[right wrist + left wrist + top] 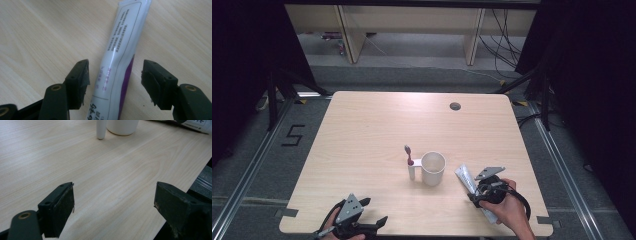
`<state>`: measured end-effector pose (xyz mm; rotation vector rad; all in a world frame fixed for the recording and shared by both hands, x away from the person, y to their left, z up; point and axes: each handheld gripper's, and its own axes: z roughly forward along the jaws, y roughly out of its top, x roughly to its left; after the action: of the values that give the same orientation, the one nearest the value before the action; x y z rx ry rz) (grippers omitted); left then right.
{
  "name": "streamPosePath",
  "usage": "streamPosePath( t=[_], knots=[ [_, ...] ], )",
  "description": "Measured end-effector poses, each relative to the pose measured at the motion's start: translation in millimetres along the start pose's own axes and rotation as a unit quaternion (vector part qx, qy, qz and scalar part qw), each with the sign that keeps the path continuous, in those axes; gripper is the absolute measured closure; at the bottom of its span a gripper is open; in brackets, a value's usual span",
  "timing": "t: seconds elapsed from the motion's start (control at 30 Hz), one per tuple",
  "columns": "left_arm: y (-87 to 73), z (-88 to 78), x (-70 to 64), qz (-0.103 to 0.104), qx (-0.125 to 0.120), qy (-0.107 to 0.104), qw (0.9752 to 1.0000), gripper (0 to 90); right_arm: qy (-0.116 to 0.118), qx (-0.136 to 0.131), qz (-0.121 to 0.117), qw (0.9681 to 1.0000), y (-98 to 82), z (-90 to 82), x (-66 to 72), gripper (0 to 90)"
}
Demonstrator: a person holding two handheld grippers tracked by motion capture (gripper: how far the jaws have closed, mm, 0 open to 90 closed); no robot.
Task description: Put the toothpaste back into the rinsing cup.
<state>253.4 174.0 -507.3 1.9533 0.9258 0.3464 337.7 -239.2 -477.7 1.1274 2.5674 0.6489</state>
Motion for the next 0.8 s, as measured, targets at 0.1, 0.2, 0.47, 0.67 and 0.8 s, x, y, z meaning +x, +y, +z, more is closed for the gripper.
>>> streamPosePath(
  t=[0.1, 0.2, 0.47, 0.67, 0.8],
  knots=[
    [-0.4, -0.6, -0.8, 0.001, 0.002, 0.0, 1.0, 15.9, 0.003, 0.009, 0.007, 0.9999, 1.0, 2.5, -0.4, 43.5],
    [-0.4, -0.1, -0.6, 0.001, 0.0, 0.001, 1.0, 15.9, 0.008, 0.016, 0.008, 0.9998, 1.4, 4.6, -1.8, 48.5],
    [-0.1, -0.9, -0.6, 0.004, 0.002, 0.0, 1.0, 16.0, 0.03, 0.042, 0.047, 0.9976, 4.4, 4.1, 0.6, 54.6],
    [0.2, -0.4, -0.2, 0.001, 0.0, 0.001, 1.0, 16.0, 0.035, 0.056, 0.04, 0.997, 6.6, 3.9, -4.1, 57.7],
    [0.3, -1.3, -0.4, 0.002, -0.001, 0.001, 1.0, 16.0, 0.035, 0.065, 0.031, 0.9968, 9.0, 4.5, -6.6, 57.8]
  ],
)
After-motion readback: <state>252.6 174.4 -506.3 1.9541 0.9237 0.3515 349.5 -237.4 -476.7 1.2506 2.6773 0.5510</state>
